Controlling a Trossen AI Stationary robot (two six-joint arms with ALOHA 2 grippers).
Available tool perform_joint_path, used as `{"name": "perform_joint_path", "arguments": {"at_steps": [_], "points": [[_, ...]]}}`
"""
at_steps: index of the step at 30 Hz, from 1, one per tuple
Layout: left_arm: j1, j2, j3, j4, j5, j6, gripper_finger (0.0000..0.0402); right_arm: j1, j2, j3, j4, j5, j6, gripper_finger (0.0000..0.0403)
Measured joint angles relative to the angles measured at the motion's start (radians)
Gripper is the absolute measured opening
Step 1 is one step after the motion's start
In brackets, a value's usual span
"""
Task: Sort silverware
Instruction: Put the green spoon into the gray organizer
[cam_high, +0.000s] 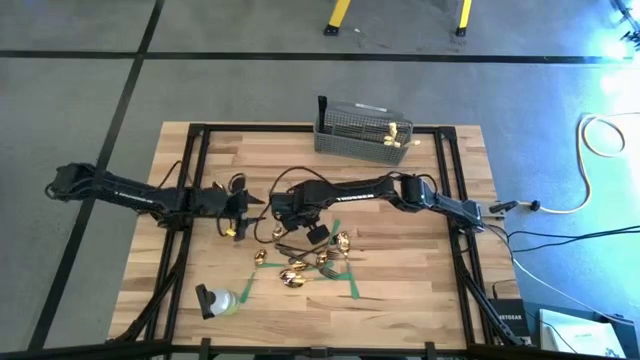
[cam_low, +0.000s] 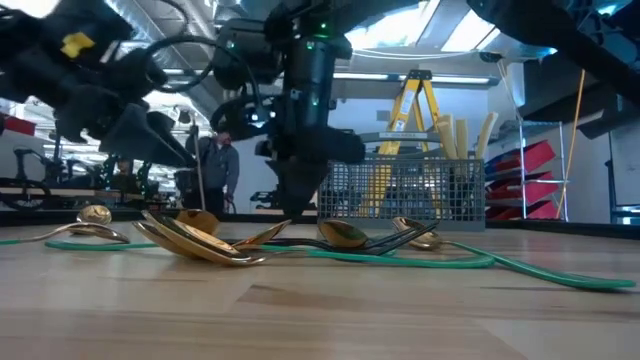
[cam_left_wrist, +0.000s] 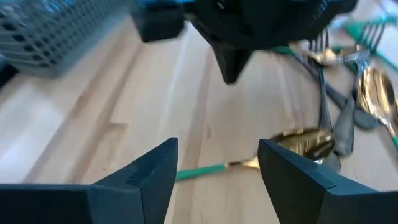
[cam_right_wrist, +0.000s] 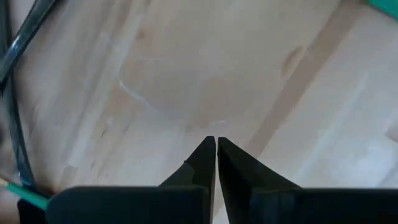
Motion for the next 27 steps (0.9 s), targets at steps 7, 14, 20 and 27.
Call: {"name": "perform_joint_path", "arguments": {"at_steps": [7, 14, 20, 27], "points": [[0.067, 0.235, 0.192, -0.161, 0.171, 0.125, 0.0208, -0.001, -0.023, -0.004, -0.02, -0.055, 0.039, 0.0], [0.094, 0.417, 0.425, -0.397, 0.194, 0.314, 0.0208, -0.021, -0.23, -0.345, 0.162, -0.122, 0.054, 0.0], [0.112, 0.552, 0.584, -0.63, 0.199, 0.448, 0.0208, -0.02, -0.533, -0.814, 0.593, -0.046, 0.203, 0.0], [0.095, 0.708, 0.687, -0.76, 0.171, 0.62, 0.0208, 0.012, -0.795, -1.236, 0.919, -0.053, 0.389, 0.0]]}}
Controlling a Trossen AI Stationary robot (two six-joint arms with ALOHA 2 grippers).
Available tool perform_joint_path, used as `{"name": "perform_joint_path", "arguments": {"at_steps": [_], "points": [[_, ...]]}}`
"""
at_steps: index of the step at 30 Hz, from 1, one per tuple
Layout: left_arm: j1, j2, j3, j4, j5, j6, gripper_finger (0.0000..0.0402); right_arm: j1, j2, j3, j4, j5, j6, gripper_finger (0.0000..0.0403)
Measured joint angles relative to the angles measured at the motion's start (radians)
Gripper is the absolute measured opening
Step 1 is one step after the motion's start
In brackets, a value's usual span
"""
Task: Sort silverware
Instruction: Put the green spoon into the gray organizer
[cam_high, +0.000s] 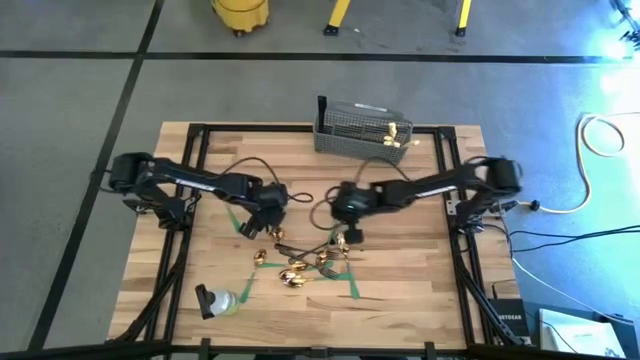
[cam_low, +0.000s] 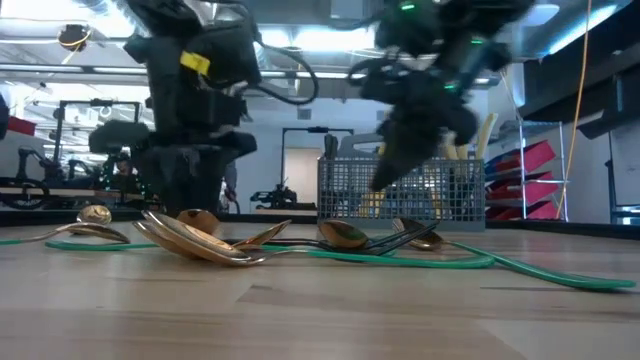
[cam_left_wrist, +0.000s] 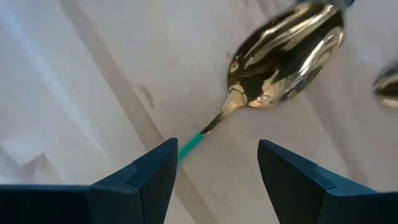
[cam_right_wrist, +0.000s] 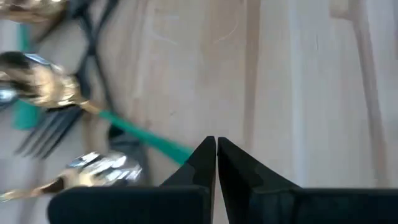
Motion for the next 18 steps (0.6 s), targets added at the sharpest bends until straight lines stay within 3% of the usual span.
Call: {"name": "perform_joint_path", "arguments": {"at_steps": [7, 18], "points": [[0.002, 0.124, 0.074, 0.004, -0.023, 0.103, 0.018, 0.08, -0.18, -0.222, 0.163, 0.008, 0.132, 0.0], [0.014, 0.181, 0.101, -0.022, -0.011, 0.141, 0.008, 0.221, -0.251, -0.271, 0.117, 0.031, 0.219, 0.0]]}}
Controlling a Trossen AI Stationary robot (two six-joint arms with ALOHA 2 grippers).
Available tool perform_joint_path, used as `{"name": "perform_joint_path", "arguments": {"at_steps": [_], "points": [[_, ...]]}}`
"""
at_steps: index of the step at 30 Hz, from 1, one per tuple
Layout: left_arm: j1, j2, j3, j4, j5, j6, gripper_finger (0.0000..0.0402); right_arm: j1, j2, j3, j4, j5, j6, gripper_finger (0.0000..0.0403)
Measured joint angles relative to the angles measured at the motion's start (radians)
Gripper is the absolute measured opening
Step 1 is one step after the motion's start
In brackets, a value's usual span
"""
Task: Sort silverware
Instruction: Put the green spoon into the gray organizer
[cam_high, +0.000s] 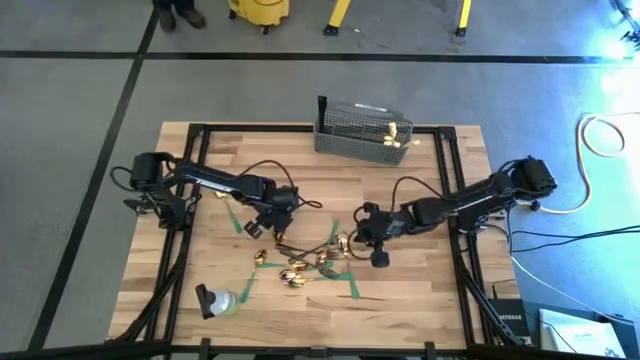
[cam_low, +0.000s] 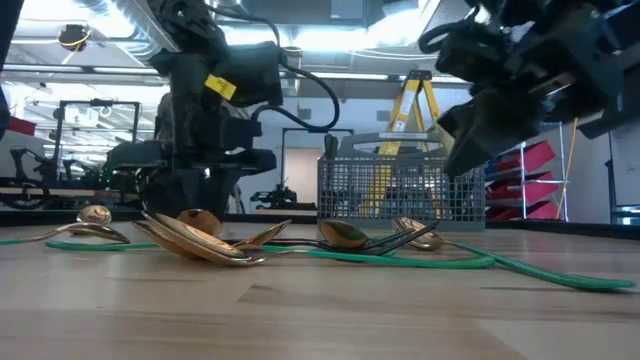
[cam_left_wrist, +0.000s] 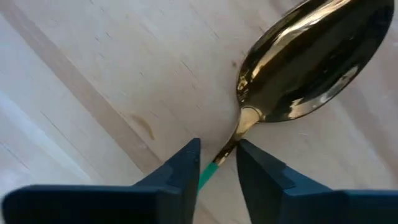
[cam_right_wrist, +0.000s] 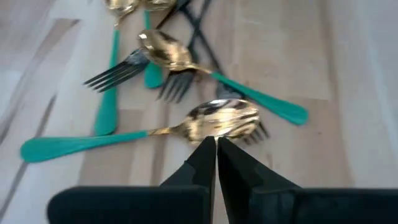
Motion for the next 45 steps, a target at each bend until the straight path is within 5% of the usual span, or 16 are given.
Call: {"name": "perform_joint_path", "arguments": {"at_steps": [7, 16, 20, 26, 32, 42, 45], "points": [[-0.032, 0.004, 0.133, -0.053, -0.099, -0.088, 0.0005, 0.082, -0.007, 0.0, -0.027, 0.038, 0.044, 0.0], [-0.053, 0.005, 0.326, -0.154, -0.111, -0.244, 0.0001, 0.204, -0.086, 0.0, -0.063, 0.213, 0.118, 0.0], [-0.041, 0.003, 0.33, -0.128, -0.096, -0.448, 0.0001, 0.256, -0.114, 0.0, -0.075, 0.283, 0.157, 0.0], [-0.096, -0.009, 0.171, 0.16, 0.08, -0.627, 0.0017, 0.353, -0.117, 0.0, -0.074, 0.396, 0.205, 0.0], [-0.112, -0.062, -0.023, 0.486, -0.048, -0.744, 0.0064, 0.428, -0.117, 0.001, -0.074, 0.498, 0.217, 0.0], [-0.095, -0.115, -0.452, 1.248, -0.098, -0.855, 0.016, 0.44, -0.117, 0.001, -0.067, 0.546, 0.227, 0.0], [-0.097, -0.095, -0.51, 1.34, -0.131, -0.867, 0.0196, 0.44, -0.117, 0.001, -0.066, 0.556, 0.227, 0.0]]}}
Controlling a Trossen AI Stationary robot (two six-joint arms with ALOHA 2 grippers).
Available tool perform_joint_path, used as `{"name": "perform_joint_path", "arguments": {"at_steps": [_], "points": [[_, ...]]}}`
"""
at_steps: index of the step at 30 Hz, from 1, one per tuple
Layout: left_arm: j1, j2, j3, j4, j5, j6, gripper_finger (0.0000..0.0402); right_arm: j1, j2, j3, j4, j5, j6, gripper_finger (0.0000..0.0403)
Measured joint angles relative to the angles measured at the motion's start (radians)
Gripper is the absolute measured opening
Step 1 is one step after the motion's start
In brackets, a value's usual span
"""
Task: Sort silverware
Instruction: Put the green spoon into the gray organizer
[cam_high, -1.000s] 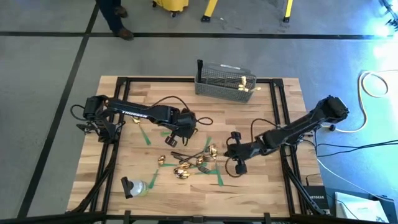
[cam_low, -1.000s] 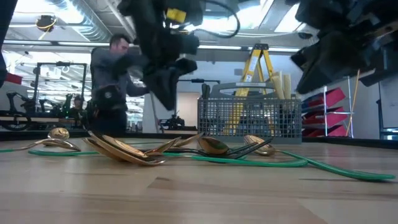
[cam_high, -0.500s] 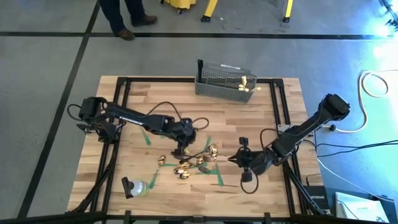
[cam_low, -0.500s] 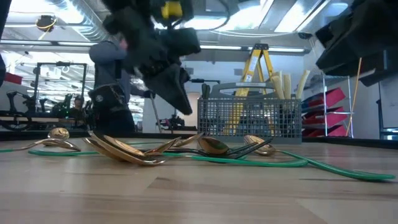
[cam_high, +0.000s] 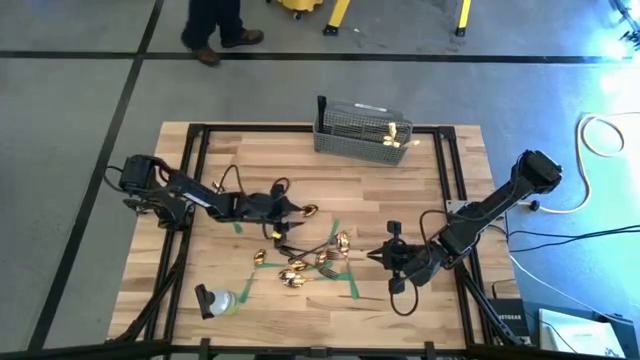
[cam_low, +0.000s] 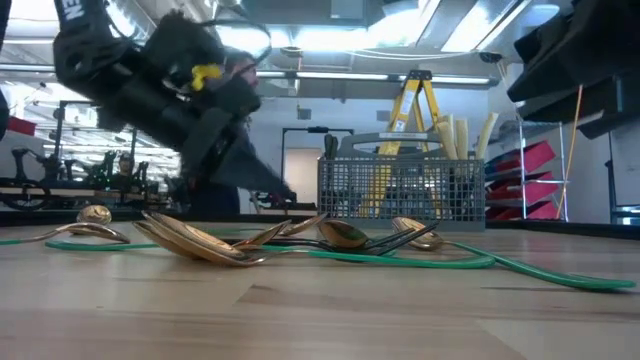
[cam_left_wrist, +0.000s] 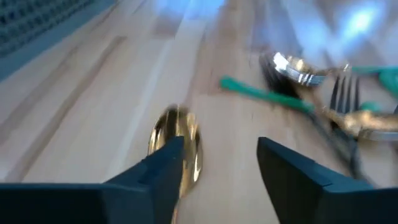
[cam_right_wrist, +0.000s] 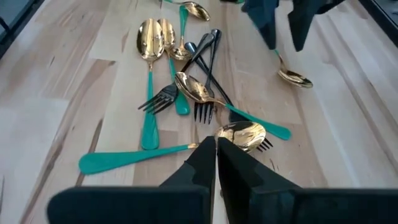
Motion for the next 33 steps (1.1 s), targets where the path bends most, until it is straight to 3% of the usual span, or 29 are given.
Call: {"name": "perform_joint_path", "arguments": {"at_steps": [7, 14, 18, 23, 29, 33], "points": [[0.019, 0.052, -0.009, -0.023, -0.057, -0.053, 0.0266, 0.0, 0.0, 0.0, 0.018, 0.024, -0.005, 0.0], [0.028, 0.056, -0.026, -0.001, -0.031, -0.03, 0.0276, 0.0, 0.001, 0.0, 0.018, 0.038, -0.023, 0.0], [0.03, 0.056, -0.046, -0.002, -0.03, -0.003, 0.0276, 0.0, 0.001, -0.003, 0.035, 0.053, -0.025, 0.0], [0.038, 0.056, -0.072, 0.03, -0.029, 0.019, 0.027, -0.005, 0.001, -0.091, 0.232, 0.049, -0.073, 0.0], [0.059, 0.057, -0.08, 0.022, -0.018, 0.035, 0.0223, -0.051, 0.002, -0.2, 0.456, 0.031, -0.105, 0.0], [0.078, 0.084, -0.08, 0.049, 0.018, 0.033, 0.02, -0.081, 0.002, -0.215, 0.488, 0.012, -0.109, 0.0]]}}
